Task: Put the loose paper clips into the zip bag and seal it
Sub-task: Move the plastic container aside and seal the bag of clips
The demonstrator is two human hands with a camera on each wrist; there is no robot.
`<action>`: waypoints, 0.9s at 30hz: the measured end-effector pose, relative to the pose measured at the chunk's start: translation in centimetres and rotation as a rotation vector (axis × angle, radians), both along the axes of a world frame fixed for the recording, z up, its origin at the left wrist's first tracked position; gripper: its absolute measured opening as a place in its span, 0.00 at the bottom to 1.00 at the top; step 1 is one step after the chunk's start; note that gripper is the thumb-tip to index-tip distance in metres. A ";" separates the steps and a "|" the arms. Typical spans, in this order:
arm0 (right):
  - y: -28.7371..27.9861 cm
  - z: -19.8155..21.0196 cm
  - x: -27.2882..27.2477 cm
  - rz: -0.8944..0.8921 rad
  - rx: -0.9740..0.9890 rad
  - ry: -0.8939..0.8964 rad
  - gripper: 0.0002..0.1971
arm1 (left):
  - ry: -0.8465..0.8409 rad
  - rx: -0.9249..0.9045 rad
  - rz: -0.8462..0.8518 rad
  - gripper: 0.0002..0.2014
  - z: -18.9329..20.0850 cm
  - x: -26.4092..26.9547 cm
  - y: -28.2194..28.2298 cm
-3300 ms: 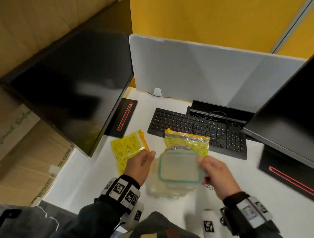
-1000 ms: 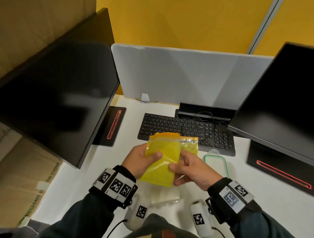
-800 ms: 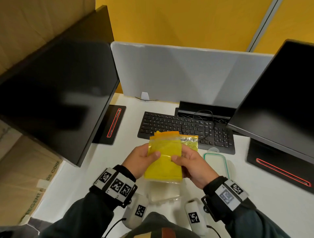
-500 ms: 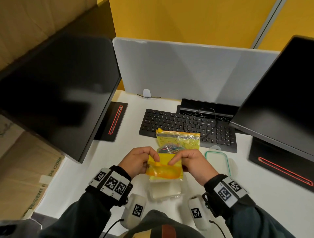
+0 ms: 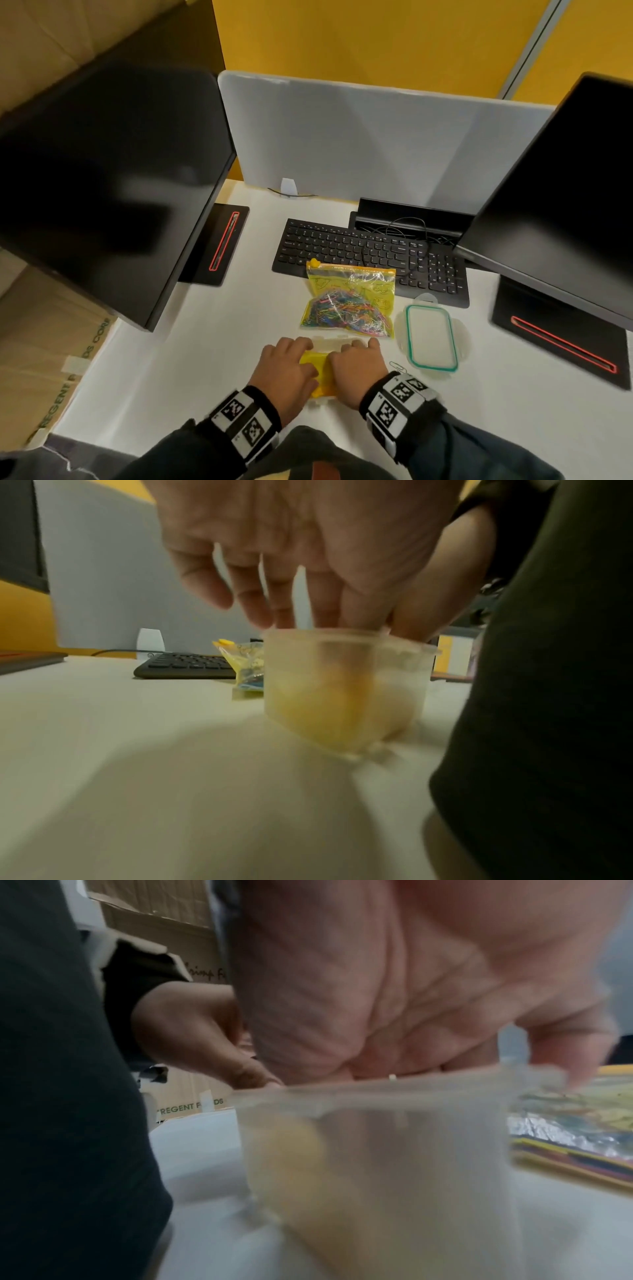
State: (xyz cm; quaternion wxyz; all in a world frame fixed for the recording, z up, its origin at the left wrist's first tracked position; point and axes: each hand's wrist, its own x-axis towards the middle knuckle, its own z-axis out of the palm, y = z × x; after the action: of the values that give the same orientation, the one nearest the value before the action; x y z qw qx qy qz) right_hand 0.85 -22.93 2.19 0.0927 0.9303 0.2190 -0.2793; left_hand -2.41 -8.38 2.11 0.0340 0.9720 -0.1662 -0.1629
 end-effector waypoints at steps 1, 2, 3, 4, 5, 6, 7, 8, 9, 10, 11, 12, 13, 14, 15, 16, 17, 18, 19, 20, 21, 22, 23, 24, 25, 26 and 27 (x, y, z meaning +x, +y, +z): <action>0.0 -0.1 0.1 -0.015 -0.009 0.007 0.15 | -0.029 -0.056 -0.035 0.13 -0.4 -0.3 0.3; -0.1 -0.2 0.2 -0.016 -0.010 0.011 0.15 | -0.032 -0.095 -0.074 0.15 -1.0 -0.6 0.6; -0.3 -0.1 0.2 -0.002 -0.002 0.010 0.15 | -0.032 -0.105 -0.118 0.17 -1.4 -0.9 0.9; -0.6 -0.1 0.2 0.021 0.032 0.010 0.15 | -0.029 -0.095 -0.163 0.18 -1.6 -1.1 1.1; -1.1 -0.1 0.2 0.044 0.113 0.004 0.15 | -0.031 -0.072 -0.187 0.19 -1.9 -1.1 1.3; -1.7 -0.1 0.1 0.049 0.256 -0.010 0.16 | -0.031 -0.052 -0.200 0.20 -2.1 -1.1 1.4; -2.5 0.1 -0.1 0.022 0.455 -0.050 0.18 | -0.020 -0.040 -0.205 0.21 -2.2 -1.1 1.5; -3.5 0.2 -0.2 -0.052 0.658 -0.111 0.21 | -0.008 -0.035 -0.207 0.21 -2.2 -0.9 1.5; -4.8 0.3 -0.3 -0.167 0.801 -0.179 0.22 | -0.008 -0.023 -0.213 0.20 -2.2 -0.7 1.4; -6.4 0.2 -0.2 -0.301 0.859 -0.266 0.22 | -0.008 -0.002 -0.215 0.18 -2.2 -0.5 1.3; -8.1 0.1 -0.1 -0.421 0.829 -0.340 0.23 | -0.002 0.022 -0.207 0.17 -2.2 -0.4 1.2; -10.1 -0.2 -0.2 -0.512 0.712 -0.366 0.23 | 0.022 0.037 -0.192 0.17 -2.2 -0.3 1.0; -11.7 -0.3 -0.4 -0.558 0.513 -0.330 0.23 | 0.036 0.056 -0.172 0.16 -2.4 -0.3 0.8; -13.1 -0.6 -0.7 -0.554 0.304 -0.262 0.22 | 0.055 0.060 -0.155 0.16 -2.5 -0.3 0.7; -14.1 -0.9 -0.9 -0.536 0.164 -0.186 0.21 | 0.039 0.067 -0.161 0.16 -2.4 -0.3 0.5; -14.7 -1.3 -1.2 -0.511 0.111 -0.131 0.19 | 0.041 0.062 -0.162 0.15 -2.1 -0.1 0.3; -15.0 -1.7 -1.3 -0.487 0.095 -0.114 0.17 | 0.034 0.032 -0.169 0.15 -2.0 0.1 0.1; -15.2 -2.1 -1.3 -0.461 0.086 -0.129 0.14 | 0.056 0.011 -0.159 0.16 -1.9 0.2 0.0; -15.0 -1.8 -1.4 -0.427 0.055 -0.145 0.11 | 0.101 0.011 -0.170 0.17 -1.9 0.3 0.0; -14.8 -1.6 -1.3 -0.398 0.040 -0.180 0.08 | 0.153 0.011 -0.174 0.18 -1.8 0.4 0.0; -14.5 -1.2 -1.2 -0.382 0.034 -0.223 0.07 | 0.181 0.009 -0.177 0.18 -1.8 0.5 0.0; -14.2 -0.7 -1.2 -0.385 0.055 -0.264 0.07 | 0.186 0.006 -0.176 0.18 -1.8 0.6 0.0; -14.0 0.1 -1.4 -0.417 0.105 -0.327 0.10 | 0.190 0.006 -0.176 0.18 -1.8 0.6 0.0; -14.0 0.8 -1.5 -0.442 0.199 -0.437 0.12 | 0.189 0.001 -0.180 0.18 -1.8 0.6 -0.1; -13.7 1.9 -1.5 -0.514 0.363 -0.516 0.10 | 0.194 0.002 -0.182 0.19 -1.8 0.5 0.0; -13.6 3.1 -1.6 -0.606 0.562 -0.569 0.07 | 0.183 -0.001 -0.183 0.20 -2.0 0.4 0.1; -13.4 4.2 -1.4 -0.698 0.797 -0.524 0.05 | 0.169 -0.012 -0.177 0.20 -2.2 0.3 0.2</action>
State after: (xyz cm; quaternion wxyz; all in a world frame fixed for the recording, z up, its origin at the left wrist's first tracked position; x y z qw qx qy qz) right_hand -0.59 -36.34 6.39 -0.3102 0.9484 -0.0423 0.0495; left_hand -2.07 -8.18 -0.10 0.0395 0.9361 -0.2487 -0.2455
